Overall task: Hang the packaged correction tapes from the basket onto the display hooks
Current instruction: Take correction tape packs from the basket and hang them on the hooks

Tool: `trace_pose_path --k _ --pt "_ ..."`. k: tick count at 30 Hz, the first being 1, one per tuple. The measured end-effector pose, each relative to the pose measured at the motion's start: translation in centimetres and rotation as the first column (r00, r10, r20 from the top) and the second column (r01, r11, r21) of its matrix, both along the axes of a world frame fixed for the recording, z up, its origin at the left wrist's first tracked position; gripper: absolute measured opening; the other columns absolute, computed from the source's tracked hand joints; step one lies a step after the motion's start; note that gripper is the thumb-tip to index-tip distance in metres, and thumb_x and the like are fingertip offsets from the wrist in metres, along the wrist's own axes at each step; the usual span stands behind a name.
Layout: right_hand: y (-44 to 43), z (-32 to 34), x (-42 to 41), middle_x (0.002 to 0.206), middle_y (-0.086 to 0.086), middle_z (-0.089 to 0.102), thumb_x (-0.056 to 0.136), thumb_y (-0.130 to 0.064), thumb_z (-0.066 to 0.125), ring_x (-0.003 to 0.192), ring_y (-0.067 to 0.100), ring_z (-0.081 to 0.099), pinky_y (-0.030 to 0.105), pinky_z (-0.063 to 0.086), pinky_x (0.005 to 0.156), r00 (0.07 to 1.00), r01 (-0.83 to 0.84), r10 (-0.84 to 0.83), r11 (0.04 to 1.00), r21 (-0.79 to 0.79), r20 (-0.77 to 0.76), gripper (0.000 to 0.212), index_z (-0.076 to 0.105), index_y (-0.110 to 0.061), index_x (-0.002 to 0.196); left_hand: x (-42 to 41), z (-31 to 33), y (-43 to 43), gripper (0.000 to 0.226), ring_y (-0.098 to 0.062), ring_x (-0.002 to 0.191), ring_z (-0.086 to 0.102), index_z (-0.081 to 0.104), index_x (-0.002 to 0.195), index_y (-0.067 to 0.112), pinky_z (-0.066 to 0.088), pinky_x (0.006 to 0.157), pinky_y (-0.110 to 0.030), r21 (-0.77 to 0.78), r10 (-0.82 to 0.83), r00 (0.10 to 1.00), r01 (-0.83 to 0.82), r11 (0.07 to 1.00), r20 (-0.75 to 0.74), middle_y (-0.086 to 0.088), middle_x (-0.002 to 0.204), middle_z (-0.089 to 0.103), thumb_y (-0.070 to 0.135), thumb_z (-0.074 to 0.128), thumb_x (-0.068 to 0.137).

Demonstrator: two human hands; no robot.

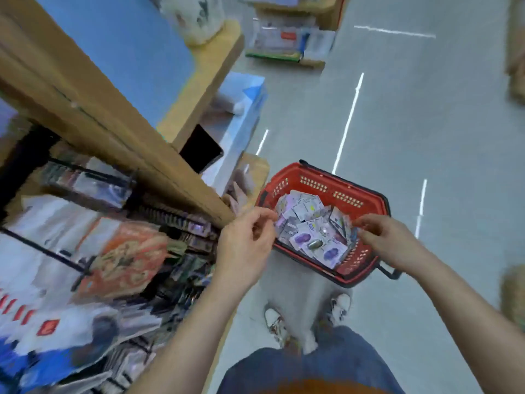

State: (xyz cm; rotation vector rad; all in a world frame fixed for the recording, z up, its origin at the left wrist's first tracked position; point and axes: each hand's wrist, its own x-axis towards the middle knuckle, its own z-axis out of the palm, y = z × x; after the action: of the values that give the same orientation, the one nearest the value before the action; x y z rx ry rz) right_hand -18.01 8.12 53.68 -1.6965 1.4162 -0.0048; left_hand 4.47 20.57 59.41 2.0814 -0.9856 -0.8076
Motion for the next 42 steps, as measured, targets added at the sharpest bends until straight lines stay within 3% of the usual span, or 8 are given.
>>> trace_pose_path --k 3,10,16,20,25,28,37,42 --pt "-0.4 -5.5 -4.1 0.105 0.006 0.071 0.093 -0.014 0.060 0.090 0.023 0.065 0.027 0.048 0.075 0.992 0.102 -0.096 0.992 0.076 -0.082 0.025 0.066 -0.021 0.116 -2.5 -5.5 -3.0 0.019 0.011 0.062 0.053 0.069 0.088 0.030 0.036 0.059 -0.006 0.132 -0.098 0.995 0.096 0.987 0.007 0.016 0.063 0.059 0.013 0.061 0.091" --pt "-3.0 -18.9 -7.0 0.122 0.007 0.067 0.093 -0.016 0.060 0.108 0.026 0.063 0.028 0.042 0.085 0.968 0.241 -0.219 0.947 0.212 -0.121 0.041 0.056 -0.021 0.134 -5.6 -21.4 -9.3 0.023 -0.020 0.094 0.066 0.072 0.104 0.019 0.050 0.086 -0.032 0.397 -0.225 0.973 0.229 0.889 -0.057 0.002 0.098 0.073 0.017 0.058 0.087" --pt "-7.3 -34.8 -4.1 0.126 0.013 0.064 0.090 -0.011 0.062 0.102 0.030 0.065 0.032 0.048 0.085 0.966 0.244 -0.216 0.942 0.229 -0.141 0.066 0.037 -0.021 0.150 -5.2 -39.7 -14.1 0.035 -0.024 0.112 0.061 0.064 0.125 0.018 0.046 0.093 -0.031 0.545 -0.434 0.901 0.366 0.754 -0.004 -0.003 0.122 0.067 0.016 0.058 0.090" --pt "-10.9 -46.3 -1.8 0.131 0.019 0.058 0.085 -0.012 0.065 0.113 0.042 0.059 0.044 0.049 0.092 0.964 0.150 -0.117 0.981 0.123 -0.238 0.082 0.022 -0.021 0.155 -4.8 -52.7 -18.1 0.042 -0.028 0.126 0.048 0.055 0.131 0.015 0.045 0.098 -0.040 0.635 -0.698 0.707 0.488 0.599 0.115 -0.006 0.135 0.055 0.021 0.059 0.089" --pt "-14.6 -55.8 -0.4 0.158 0.026 0.020 0.092 -0.032 0.064 0.148 0.046 0.014 0.051 0.018 0.120 0.908 0.111 -0.083 0.993 0.045 -0.410 0.089 0.005 -0.015 0.156 -4.8 -63.1 -21.0 0.071 -0.033 0.142 0.026 0.029 0.147 0.018 0.040 0.104 -0.048 0.709 -0.881 0.438 0.563 0.425 0.180 -0.012 0.153 0.031 0.023 0.066 0.086" --pt "-15.7 -59.0 -0.1 0.158 0.027 0.020 0.095 -0.033 0.062 0.146 0.046 0.017 0.053 0.022 0.117 0.859 0.023 -0.004 0.999 0.030 -0.513 0.085 0.005 -0.019 0.156 -4.6 -65.7 -21.3 0.095 -0.041 0.135 0.029 0.012 0.152 0.025 0.044 0.100 -0.051 0.732 -0.902 0.372 0.548 0.405 0.221 -0.019 0.146 0.030 0.027 0.074 0.079" --pt "-16.3 -57.3 -0.4 0.106 0.006 0.064 0.087 -0.021 0.069 0.092 0.032 0.061 0.040 0.052 0.070 0.909 0.094 -0.132 0.989 -0.113 -0.396 0.055 0.043 -0.027 0.135 -4.1 -66.4 -22.5 0.079 -0.037 0.103 0.062 0.030 0.141 0.016 0.047 0.073 -0.039 0.677 -0.806 0.574 0.538 0.503 0.143 -0.013 0.116 0.061 0.032 0.075 0.078" --pt "-15.6 -54.3 -1.8 0.105 -0.002 0.059 0.087 -0.004 0.066 0.078 0.011 0.060 0.024 0.055 0.058 0.959 0.261 -0.257 0.965 0.021 -0.118 0.036 0.055 -0.033 0.106 -3.9 -65.9 -22.5 0.040 -0.036 0.109 0.058 0.060 0.110 0.010 0.048 0.084 -0.036 0.682 -0.768 0.639 0.542 0.491 0.045 -0.016 0.115 0.060 0.033 0.072 0.079"
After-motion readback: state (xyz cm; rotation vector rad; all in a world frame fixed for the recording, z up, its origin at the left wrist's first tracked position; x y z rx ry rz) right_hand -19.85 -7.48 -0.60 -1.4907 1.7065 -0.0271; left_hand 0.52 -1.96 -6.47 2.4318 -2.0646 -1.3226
